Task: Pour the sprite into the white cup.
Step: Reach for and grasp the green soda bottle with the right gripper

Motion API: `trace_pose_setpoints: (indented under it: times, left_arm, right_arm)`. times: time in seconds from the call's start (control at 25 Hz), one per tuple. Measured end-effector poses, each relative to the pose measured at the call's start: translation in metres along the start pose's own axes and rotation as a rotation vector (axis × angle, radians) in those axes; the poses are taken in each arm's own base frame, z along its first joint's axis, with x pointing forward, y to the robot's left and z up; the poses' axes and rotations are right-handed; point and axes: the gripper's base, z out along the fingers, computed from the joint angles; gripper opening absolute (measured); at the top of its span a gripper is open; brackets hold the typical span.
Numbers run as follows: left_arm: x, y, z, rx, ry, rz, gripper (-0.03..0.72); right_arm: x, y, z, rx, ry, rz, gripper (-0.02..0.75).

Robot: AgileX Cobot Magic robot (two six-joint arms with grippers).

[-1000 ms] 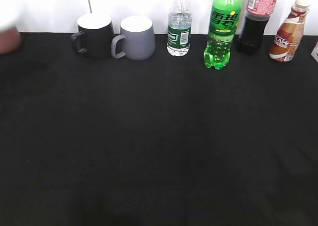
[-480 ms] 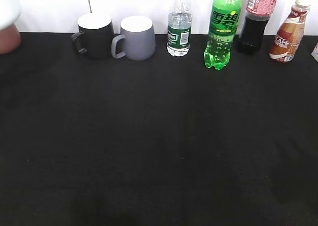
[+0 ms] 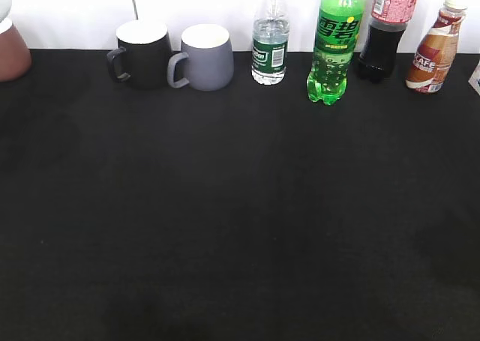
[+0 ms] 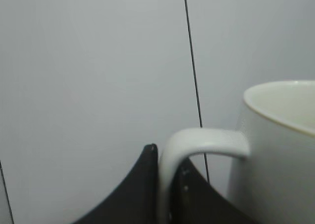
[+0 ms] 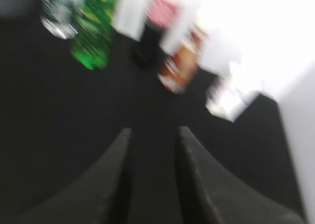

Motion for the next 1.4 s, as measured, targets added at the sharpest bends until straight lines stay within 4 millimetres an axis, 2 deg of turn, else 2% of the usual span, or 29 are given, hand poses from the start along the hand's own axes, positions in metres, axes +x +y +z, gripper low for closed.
trace_pose_setpoints:
  times: [0.16, 0.24, 0.36, 0.44, 0.52, 0.6, 0.76, 0.88, 1.0, 1.04, 1.08, 1.12, 1.2, 1.24, 1.32, 1.4]
  left_arm:
    - [-0.001, -0.001, -0.003, 0.002, 0.023, 0.001, 0.036]
    - [-0.006, -0.001, -0.006, 0.001, 0.01, 0.004, 0.036]
    - [-0.006, -0.001, -0.007, -0.001, 0.013, -0.012, 0.036]
    - [-0.006, -0.001, -0.007, 0.0, 0.013, -0.02, 0.036]
    - [-0.006, -0.001, -0.007, 0.001, 0.013, -0.019, 0.036]
    - [-0.006, -0.001, -0.007, 0.001, 0.013, -0.019, 0.036]
    - [-0.007, -0.001, -0.007, 0.005, 0.0, -0.017, 0.036]
    - [-0.009, -0.001, -0.007, 0.009, -0.023, -0.017, 0.036]
    - [-0.01, -0.002, -0.007, 0.013, -0.033, -0.014, 0.036]
    - [-0.01, -0.002, -0.007, 0.014, -0.033, -0.012, 0.036]
    - [-0.01, -0.002, -0.007, 0.015, -0.035, -0.011, 0.036]
    - [-0.011, -0.002, -0.007, 0.018, -0.041, -0.009, 0.036]
    - [-0.012, -0.004, -0.007, 0.038, -0.05, 0.015, 0.036]
    - [-0.012, -0.005, -0.007, 0.049, -0.051, 0.028, 0.036]
    - [-0.012, -0.005, -0.007, 0.052, -0.058, 0.03, 0.036]
    - [-0.013, -0.006, -0.007, 0.054, -0.067, 0.03, 0.036]
  right_arm:
    - [-0.012, -0.004, -0.013, -0.017, 0.092, 0.15, 0.176]
    - [-0.012, -0.006, -0.014, -0.005, 0.104, 0.137, 0.176]
    - [-0.022, -0.01, -0.012, 0.026, -0.007, 0.181, 0.176]
    - [-0.032, -0.017, -0.003, 0.072, -0.103, 0.212, 0.108]
    - [-0.037, -0.025, 0.02, 0.117, -0.125, 0.147, 0.008]
    - [-0.04, -0.025, 0.046, 0.103, -0.139, 0.116, -0.013]
    - [-0.041, 0.006, 0.109, -0.014, -0.146, 0.123, -0.013]
    - [-0.017, 0.014, 0.159, 0.041, -0.07, 0.198, -0.013]
    - [0.006, 0.028, 0.19, -0.003, -0.011, 0.266, -0.013]
    - [0.011, 0.031, 0.196, -0.013, -0.005, 0.266, -0.003]
    - [0.016, 0.034, 0.201, -0.015, 0.006, 0.267, 0.044]
    - [0.021, 0.036, 0.207, -0.011, 0.009, 0.289, 0.139]
    - [0.031, 0.04, 0.219, -0.008, -0.007, 0.383, 0.414]
    - [0.034, 0.044, 0.224, -0.032, -0.029, 0.424, 0.476]
    - [0.033, 0.056, 0.231, -0.133, -0.133, 0.435, 0.502]
    - [0.042, 0.07, 0.241, -0.235, -0.203, 0.434, 0.503]
